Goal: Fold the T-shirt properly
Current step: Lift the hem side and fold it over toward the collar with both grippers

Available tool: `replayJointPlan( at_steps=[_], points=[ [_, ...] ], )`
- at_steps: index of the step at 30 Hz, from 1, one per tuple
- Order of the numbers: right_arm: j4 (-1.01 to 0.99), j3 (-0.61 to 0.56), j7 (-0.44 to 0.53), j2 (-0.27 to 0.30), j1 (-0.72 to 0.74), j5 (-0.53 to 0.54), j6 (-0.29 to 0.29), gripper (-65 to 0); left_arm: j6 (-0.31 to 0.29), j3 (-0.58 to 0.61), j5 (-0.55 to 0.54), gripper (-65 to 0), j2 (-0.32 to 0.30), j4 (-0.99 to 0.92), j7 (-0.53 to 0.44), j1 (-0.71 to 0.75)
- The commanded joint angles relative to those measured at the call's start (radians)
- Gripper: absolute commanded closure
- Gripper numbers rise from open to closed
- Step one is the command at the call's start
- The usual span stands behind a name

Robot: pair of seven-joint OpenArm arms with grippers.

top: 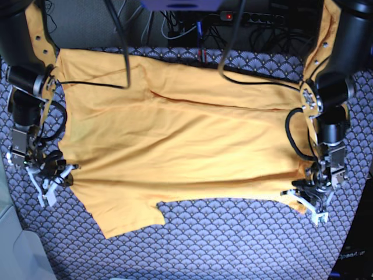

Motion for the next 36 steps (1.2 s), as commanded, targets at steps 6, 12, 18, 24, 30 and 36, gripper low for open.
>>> replayJointPlan(
  at_steps=[6,12,18,24,30,36],
  points=[
    [0.201,-0.001,-0.033,-0.003,-0.082,0.007,0.000,0.0,-0.096,-0.005,-0.005,0.0,-0.010,0.028,0.017,-0.020],
    [0.534,-0.002,-0.142,-0.051,-0.220,0.005,0.000,0.0,-0.107,-0.067,-0.006,0.0,0.021,0.254,0.141,0.049],
    [0.804,-0.002,-0.227,-0.080,-0.354,0.005,0.000,0.0,-0.173,-0.074,-0.005,0.0,0.067,0.553,0.276,0.167],
    [0.996,-0.002,-0.247,-0.108,-0.492,0.005,0.000,0.0,-0.174,-0.074,-0.005,0.0,0.073,0.688,0.309,0.261],
    [1.165,0.004,-0.273,-0.117,-0.612,0.008,0.000,0.0,-0.176,-0.103,-0.005,0.0,0.064,0.757,0.310,0.310],
    [1.262,0.004,-0.273,-0.115,-0.704,0.008,0.000,0.0,-0.252,-0.114,-0.002,0.0,0.036,0.763,0.336,0.327]
  ],
)
